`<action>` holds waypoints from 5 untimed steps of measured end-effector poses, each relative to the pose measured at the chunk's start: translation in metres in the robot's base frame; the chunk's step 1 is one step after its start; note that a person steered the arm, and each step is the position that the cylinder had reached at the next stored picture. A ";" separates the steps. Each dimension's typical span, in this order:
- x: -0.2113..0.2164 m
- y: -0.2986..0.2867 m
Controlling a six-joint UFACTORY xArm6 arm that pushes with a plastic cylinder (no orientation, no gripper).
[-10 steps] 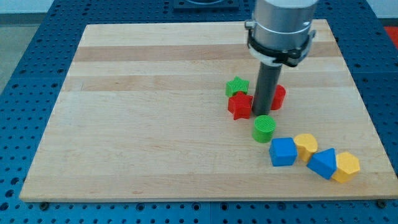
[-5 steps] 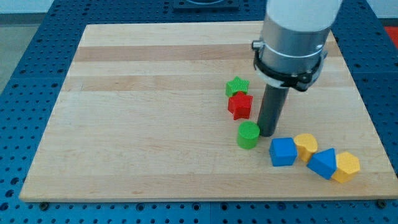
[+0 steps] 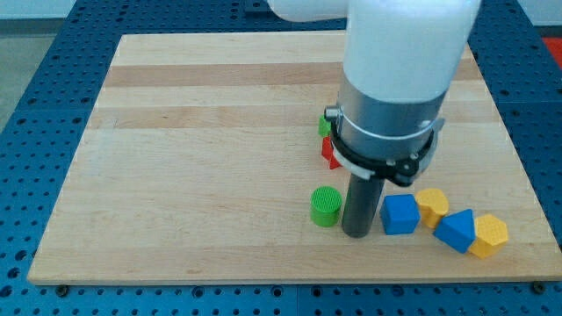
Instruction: Move the green circle to the red circle
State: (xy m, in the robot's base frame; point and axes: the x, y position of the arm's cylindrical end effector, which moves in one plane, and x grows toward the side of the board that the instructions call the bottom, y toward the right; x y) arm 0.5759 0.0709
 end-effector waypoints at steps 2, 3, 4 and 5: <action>0.030 -0.020; 0.019 -0.052; -0.004 -0.054; -0.053 -0.007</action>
State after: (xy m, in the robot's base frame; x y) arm 0.5230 0.0643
